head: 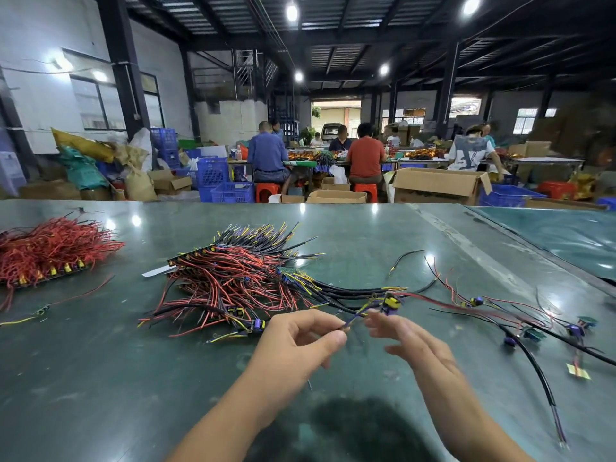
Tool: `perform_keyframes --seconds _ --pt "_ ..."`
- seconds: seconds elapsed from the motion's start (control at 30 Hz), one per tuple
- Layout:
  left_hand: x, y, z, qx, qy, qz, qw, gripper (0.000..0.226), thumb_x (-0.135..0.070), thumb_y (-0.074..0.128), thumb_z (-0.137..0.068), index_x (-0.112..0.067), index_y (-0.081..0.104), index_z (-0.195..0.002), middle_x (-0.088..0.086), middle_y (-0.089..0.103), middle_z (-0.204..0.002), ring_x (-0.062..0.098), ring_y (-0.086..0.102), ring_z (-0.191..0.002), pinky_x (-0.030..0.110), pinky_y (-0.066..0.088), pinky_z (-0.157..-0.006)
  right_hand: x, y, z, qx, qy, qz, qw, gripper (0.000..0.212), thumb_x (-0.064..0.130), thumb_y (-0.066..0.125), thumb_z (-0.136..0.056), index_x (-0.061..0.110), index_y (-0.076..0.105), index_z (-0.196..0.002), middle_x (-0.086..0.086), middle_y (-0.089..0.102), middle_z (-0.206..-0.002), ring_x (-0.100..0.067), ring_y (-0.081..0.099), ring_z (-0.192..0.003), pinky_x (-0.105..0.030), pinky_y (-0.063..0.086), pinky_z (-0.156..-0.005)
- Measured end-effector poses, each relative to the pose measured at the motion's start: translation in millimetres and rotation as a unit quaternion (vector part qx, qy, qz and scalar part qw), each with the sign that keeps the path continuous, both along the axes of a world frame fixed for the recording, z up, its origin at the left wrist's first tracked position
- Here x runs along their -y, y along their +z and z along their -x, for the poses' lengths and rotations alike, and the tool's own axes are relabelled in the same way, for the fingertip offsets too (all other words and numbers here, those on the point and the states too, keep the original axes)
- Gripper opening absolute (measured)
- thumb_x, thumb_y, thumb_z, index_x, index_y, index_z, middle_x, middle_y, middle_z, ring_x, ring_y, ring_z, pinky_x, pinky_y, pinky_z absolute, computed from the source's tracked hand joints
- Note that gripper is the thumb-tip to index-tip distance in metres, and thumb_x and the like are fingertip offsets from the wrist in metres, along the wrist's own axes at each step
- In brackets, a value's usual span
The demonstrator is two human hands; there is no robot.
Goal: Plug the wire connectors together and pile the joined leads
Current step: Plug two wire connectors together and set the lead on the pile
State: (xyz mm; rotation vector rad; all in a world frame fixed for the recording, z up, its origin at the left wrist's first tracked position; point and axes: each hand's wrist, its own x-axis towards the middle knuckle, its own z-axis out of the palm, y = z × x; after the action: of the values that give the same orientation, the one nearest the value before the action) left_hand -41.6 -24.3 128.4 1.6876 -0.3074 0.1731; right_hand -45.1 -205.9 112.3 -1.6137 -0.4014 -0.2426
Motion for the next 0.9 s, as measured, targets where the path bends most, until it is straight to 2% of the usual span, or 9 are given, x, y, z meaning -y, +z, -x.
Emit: perform_keyframes --seconds 0.03,0.1,0.2,0.33,0.4,0.47,0.6,0.73,0.9 --pt "0.9 -2.1 -0.4 0.008 0.011 -0.025 1.0 0.03 -0.007 0.07 -0.083 -0.035 0.075 -0.074 -0.007 0.064 -0.062 0.004 0.05 -0.051 0.016 0.04 -0.053 -1.2 1.8 -0.9 -0.009 -0.006 -0.034 0.999 0.025 0.036 0.057 -0.09 0.02 0.07 -0.104 0.002 0.072 -0.104 -0.011 0.065 -0.097 -0.026 0.048 -0.085" --pt "2.6 -6.9 -1.4 0.014 0.032 -0.069 0.997 0.029 -0.011 0.071 -0.083 -0.039 0.073 -0.075 -0.007 0.062 -0.061 0.004 0.045 -0.05 0.018 0.038 -0.052 -3.9 4.0 -4.4 -0.031 -0.038 -0.08 0.996 0.019 0.022 0.053 -0.091 0.023 0.07 -0.098 -0.003 0.072 -0.095 -0.01 0.069 -0.083 -0.025 0.05 -0.074" --pt "5.0 -10.9 -0.6 0.021 0.041 -0.112 0.993 0.021 -0.021 0.069 -0.08 -0.042 0.071 -0.075 -0.014 0.065 -0.065 0.002 0.044 -0.05 0.016 0.036 -0.051 -6.1 2.2 -3.3 -0.023 -0.053 -0.082 0.995 0.021 0.025 0.059 -0.08 0.02 0.071 -0.097 -0.005 0.072 -0.086 -0.01 0.068 -0.076 -0.02 0.052 -0.066" --pt "5.4 -13.1 1.0 0.051 0.064 -0.211 0.974 0.014 -0.025 0.068 -0.081 -0.036 0.07 -0.073 -0.023 0.064 -0.066 -0.004 0.048 -0.05 0.01 0.034 -0.053 -4.8 -0.3 -4.2 -0.014 -0.071 -0.046 0.996 0.012 0.024 0.063 -0.083 0.024 0.071 -0.092 -0.001 0.072 -0.093 -0.003 0.066 -0.078 -0.014 0.048 -0.072" --pt "5.0 -12.5 2.0 0.059 0.058 -0.252 0.964 0.01 -0.024 0.067 -0.083 -0.031 0.071 -0.078 -0.027 0.062 -0.064 -0.006 0.051 -0.054 0.008 0.033 -0.055 -4.0 -1.1 -2.8 0.03 -0.077 -0.024 0.996 0.017 0.03 0.064 -0.079 0.023 0.072 -0.091 0.004 0.071 -0.09 -0.003 0.063 -0.081 -0.01 0.045 -0.074" --pt "5.1 -10.5 4.4 0.051 0.026 -0.274 0.96 0.009 -0.025 0.065 -0.084 -0.029 0.071 -0.08 -0.028 0.058 -0.058 -0.006 0.049 -0.052 0.007 0.032 -0.054 -3.3 -2.5 -0.7 0.026 -0.074 -0.033 0.996 0.019 0.032 0.062 -0.077 0.019 0.072 -0.087 0.004 0.07 -0.082 -0.004 0.061 -0.076 -0.01 0.045 -0.07" --pt "7.9 -6.2 8.4 0.014 -0.057 -0.238 0.97 0.014 -0.019 0.066 -0.086 -0.03 0.069 -0.077 -0.022 0.055 -0.05 -0.001 0.043 -0.046 0.013 0.032 -0.049 -3.9 -3.1 -5.0 -0.078 -0.059 -0.088 0.991 0.033 0.038 0.059 -0.075 0.007 0.067 -0.079 -0.005 0.064 -0.064 -0.014 0.057 -0.059 -0.023 0.047 -0.055" --pt "7.9 -3.6 9.2 -0.029 -0.095 -0.155 0.983 0.018 -0.011 0.068 -0.085 -0.027 0.07 -0.076 -0.014 0.063 -0.061 0.003 0.052 -0.05 0.015 0.039 -0.052 -2.8 -1.0 -5.3 -0.215 0.013 -0.222 0.951 0.035 0.031 0.061 -0.077 -0.001 0.065 -0.091 -0.008 0.061 -0.062 -0.011 0.056 -0.048 -0.019 0.049 -0.046" --pt "6.9 -7.7 6.9 -0.035 -0.036 -0.144 0.988 0.017 -0.012 0.068 -0.083 -0.026 0.072 -0.073 -0.01 0.064 -0.063 0.008 0.051 -0.051 0.022 0.043 -0.053 -1.9 2.0 -8.1 -0.24 0.046 -0.272 0.931 0.036 0.032 0.061 -0.073 0.001 0.066 -0.09 -0.01 0.062 -0.066 -0.015 0.06 -0.049 -0.021 0.053 -0.049"
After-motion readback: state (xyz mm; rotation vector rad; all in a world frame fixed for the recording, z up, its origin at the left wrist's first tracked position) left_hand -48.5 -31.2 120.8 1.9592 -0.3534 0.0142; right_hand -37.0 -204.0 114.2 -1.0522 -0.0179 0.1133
